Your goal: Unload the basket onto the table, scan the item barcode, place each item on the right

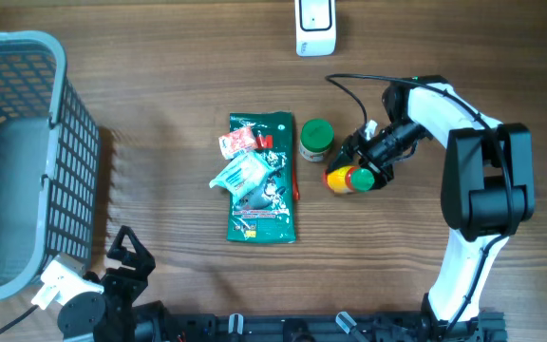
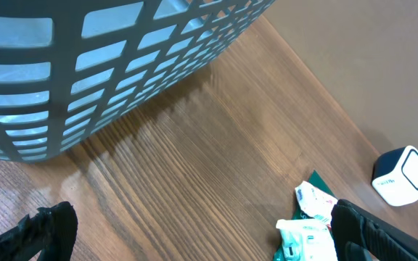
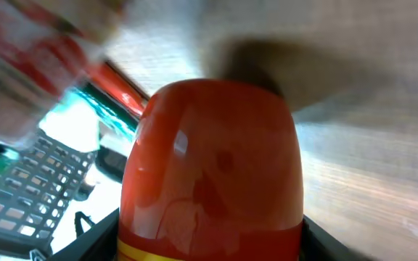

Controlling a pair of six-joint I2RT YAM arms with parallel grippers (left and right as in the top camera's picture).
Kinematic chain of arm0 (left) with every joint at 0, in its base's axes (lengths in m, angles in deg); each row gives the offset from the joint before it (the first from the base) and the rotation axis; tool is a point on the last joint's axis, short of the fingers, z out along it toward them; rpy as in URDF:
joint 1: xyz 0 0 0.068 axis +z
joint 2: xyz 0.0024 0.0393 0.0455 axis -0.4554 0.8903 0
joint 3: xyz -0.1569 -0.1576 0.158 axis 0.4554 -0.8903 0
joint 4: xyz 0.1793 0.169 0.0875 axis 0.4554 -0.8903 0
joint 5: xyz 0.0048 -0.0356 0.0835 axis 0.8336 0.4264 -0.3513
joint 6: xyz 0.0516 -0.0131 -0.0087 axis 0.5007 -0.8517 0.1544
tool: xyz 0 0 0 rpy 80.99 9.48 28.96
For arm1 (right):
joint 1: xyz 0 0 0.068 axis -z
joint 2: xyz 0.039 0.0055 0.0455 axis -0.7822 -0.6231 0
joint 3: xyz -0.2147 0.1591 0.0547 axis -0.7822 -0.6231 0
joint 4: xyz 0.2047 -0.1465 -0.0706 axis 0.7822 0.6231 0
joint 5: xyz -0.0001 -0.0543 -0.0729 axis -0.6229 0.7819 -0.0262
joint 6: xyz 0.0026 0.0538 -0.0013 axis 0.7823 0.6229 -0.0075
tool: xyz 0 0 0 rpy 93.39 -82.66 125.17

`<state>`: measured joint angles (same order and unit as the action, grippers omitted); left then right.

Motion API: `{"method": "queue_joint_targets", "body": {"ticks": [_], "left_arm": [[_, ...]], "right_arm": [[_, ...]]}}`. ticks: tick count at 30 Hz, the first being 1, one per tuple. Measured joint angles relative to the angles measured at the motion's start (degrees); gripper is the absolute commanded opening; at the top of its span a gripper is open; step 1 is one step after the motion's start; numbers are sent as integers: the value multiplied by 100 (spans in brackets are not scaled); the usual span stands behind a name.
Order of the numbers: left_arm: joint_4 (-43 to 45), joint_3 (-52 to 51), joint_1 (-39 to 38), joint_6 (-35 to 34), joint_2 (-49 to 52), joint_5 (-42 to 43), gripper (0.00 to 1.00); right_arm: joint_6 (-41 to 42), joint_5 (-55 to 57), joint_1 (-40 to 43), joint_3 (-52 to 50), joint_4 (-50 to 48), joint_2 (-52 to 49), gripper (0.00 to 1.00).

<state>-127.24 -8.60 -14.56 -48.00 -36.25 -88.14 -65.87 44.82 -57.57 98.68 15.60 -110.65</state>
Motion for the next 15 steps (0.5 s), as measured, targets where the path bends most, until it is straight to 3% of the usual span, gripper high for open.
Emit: {"method": "queue_joint_targets", "body": {"ticks": [2, 4, 8, 15], "left_arm": [[0, 0, 0, 0, 0, 0, 100], [-2, 0, 0, 0, 0, 0, 100], [0, 0, 0, 0, 0, 2, 100], [0, 0, 0, 0, 0, 0, 100]], "right_arm": [[2, 7, 0, -2, 232, -9, 38], [0, 20, 0, -2, 348, -9, 28], [70, 35, 13, -2, 433, -9, 21], [984, 804, 249, -28, 428, 334, 21]]}}
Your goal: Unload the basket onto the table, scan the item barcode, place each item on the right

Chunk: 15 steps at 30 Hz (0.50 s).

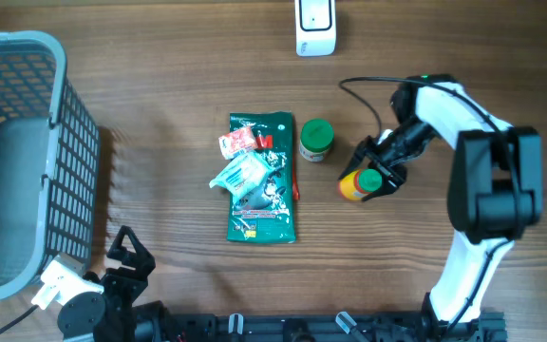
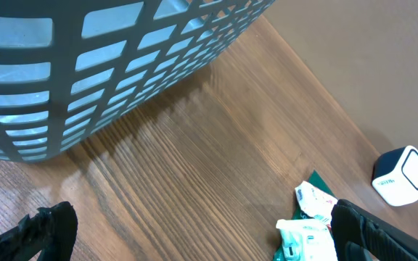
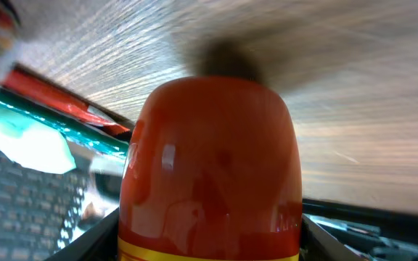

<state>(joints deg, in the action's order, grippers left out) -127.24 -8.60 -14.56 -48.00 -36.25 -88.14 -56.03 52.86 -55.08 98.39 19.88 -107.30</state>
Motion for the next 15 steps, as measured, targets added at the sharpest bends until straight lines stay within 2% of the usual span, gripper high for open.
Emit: {"method": "queue_joint_targets", "body": {"ticks": [4, 10, 15], "left_arm": [[0, 0, 0, 0, 0, 0, 100], [-2, 0, 0, 0, 0, 2, 100], [0, 0, 0, 0, 0, 0, 100]], "right_arm": [[688, 472, 116, -28, -55, 1032, 30], [2120, 1047, 125, -26, -476, 2848, 29], [3235, 1436, 105, -26, -1003, 3311, 26]]}}
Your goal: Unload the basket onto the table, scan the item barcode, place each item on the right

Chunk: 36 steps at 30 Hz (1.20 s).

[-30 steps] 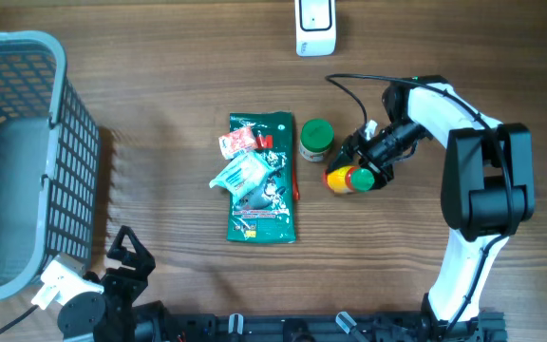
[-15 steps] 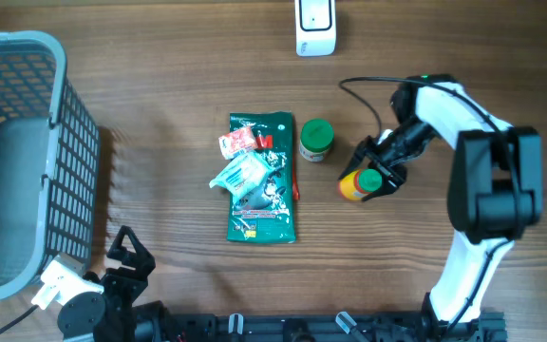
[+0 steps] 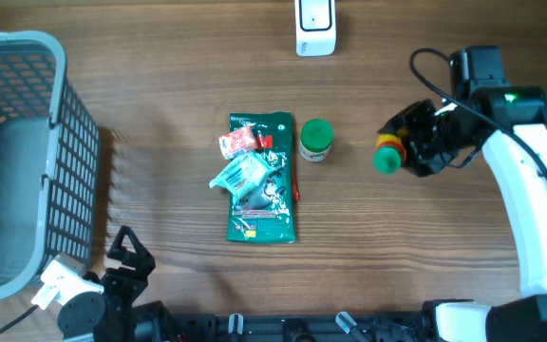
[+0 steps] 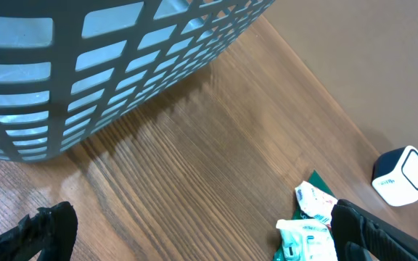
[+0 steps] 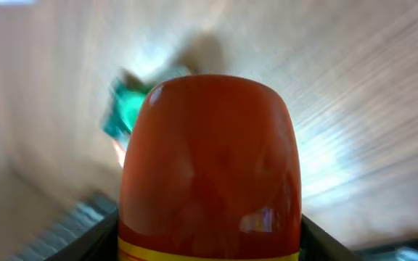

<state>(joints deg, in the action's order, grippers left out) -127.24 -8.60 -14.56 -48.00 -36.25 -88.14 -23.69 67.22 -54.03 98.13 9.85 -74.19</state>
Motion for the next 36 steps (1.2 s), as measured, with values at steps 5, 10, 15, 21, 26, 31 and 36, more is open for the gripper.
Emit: {"method": "queue_joint_targets", "body": {"ticks": [5, 10, 15, 21, 26, 31, 36], "left_arm": [[0, 0, 0, 0, 0, 0, 100], [0, 0, 0, 0, 0, 0, 100], [0, 0, 0, 0, 0, 2, 100], [0, 0, 0, 0, 0, 2, 100], [-2, 0, 0, 0, 0, 2, 100], [-2, 0, 0, 0, 0, 2, 100], [-2, 0, 0, 0, 0, 2, 100]], "right_arm": [[597, 544, -144, -2, -1054, -68, 23], [1012, 1176, -555, -2, -1961, -142, 27], [1172, 1910, -1034, -2, -3071, -367, 29], [1132, 2396, -1279, -2, -4868, -1163, 33], [1023, 2782, -1283, 24, -6028, -1882, 34], [970, 3128, -1283, 772, -6542, -2855, 34], [966, 3373, -1283, 2238, -6673, -4065, 34]]}}
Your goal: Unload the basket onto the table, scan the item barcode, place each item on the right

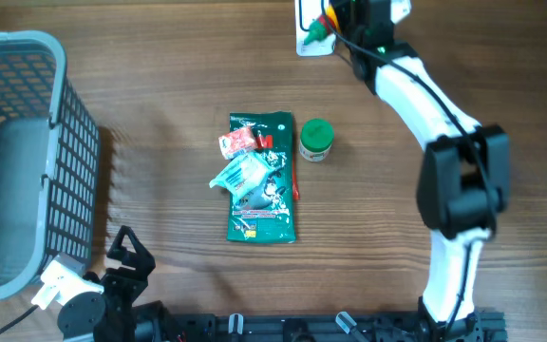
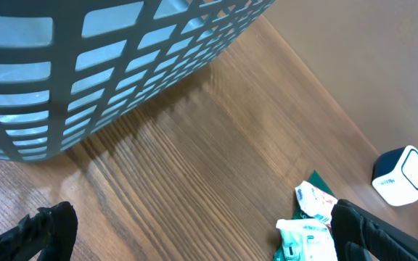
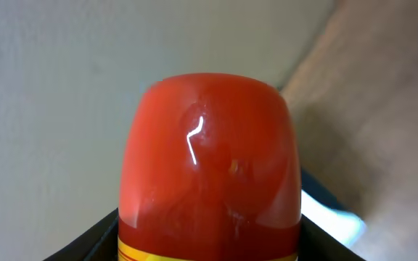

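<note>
A red sauce bottle [image 3: 209,167] with a yellow band fills the right wrist view, and my right gripper [image 3: 209,232] is shut on it, a black finger on each side. From overhead the bottle [image 1: 325,19] is held at the far table edge, its green cap over the white barcode scanner [image 1: 308,42]. Part of the scanner [image 3: 334,214] shows blurred behind the bottle. No barcode can be made out. My left gripper [image 2: 202,243] rests open and empty at the near left, its fingers [image 2: 43,233] wide apart.
A green pouch [image 1: 264,195] with small packets [image 1: 240,157] on it lies mid-table, a green-lidded jar [image 1: 315,139] beside it. A grey mesh basket [image 1: 36,142] stands at the left edge. The right arm [image 1: 425,90] stretches across the far right.
My right gripper has carried the bottle from the middle right of the table to the far edge, over the scanner. The left arm has not moved.
My right gripper was shut on the bottle lying right of the jar. Then the bottle was a little further right and raised, then well to the right and clear of the table. Now it is held at the scanner. The left gripper stayed open throughout.
</note>
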Controlling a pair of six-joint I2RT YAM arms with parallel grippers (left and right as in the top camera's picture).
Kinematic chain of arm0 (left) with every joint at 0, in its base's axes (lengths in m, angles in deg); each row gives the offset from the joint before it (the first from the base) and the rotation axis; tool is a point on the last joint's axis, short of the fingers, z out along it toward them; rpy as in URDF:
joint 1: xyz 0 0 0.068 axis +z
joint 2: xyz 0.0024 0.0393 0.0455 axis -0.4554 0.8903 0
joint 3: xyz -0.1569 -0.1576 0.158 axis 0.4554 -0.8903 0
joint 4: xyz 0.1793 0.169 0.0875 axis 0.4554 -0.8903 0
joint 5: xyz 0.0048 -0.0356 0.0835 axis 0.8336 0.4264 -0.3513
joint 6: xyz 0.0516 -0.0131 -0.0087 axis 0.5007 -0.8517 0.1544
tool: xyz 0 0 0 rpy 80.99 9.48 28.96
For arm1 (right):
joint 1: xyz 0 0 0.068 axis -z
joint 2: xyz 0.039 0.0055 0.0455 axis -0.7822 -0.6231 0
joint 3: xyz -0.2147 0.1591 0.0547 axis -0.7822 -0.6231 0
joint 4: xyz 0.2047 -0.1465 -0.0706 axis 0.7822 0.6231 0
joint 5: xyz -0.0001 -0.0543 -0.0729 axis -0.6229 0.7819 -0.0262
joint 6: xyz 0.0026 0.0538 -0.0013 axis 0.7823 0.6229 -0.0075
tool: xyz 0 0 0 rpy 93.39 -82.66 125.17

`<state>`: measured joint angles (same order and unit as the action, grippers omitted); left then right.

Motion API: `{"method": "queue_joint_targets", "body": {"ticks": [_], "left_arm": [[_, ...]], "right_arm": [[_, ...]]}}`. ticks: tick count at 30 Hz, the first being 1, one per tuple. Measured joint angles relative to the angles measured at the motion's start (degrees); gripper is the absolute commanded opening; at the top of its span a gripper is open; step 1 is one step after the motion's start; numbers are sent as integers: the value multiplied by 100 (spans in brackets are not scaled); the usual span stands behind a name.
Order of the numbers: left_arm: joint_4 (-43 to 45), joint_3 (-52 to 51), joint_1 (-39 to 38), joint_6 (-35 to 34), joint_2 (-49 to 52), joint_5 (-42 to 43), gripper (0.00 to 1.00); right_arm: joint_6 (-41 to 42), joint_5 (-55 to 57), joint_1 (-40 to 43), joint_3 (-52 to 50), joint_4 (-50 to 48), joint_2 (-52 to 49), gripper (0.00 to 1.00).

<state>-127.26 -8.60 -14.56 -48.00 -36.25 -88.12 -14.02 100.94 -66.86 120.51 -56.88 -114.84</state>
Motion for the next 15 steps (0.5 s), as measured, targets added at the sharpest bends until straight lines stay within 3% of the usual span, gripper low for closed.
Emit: {"method": "queue_joint_targets", "body": {"ticks": [6, 15], "left_arm": [[0, 0, 0, 0, 0, -2, 100], [0, 0, 0, 0, 0, -2, 100]], "right_arm": [[-17, 192, 0, 1639, -61, -1401, 34], [-4, 415, -146, 1810, -157, -1749, 37]]}}
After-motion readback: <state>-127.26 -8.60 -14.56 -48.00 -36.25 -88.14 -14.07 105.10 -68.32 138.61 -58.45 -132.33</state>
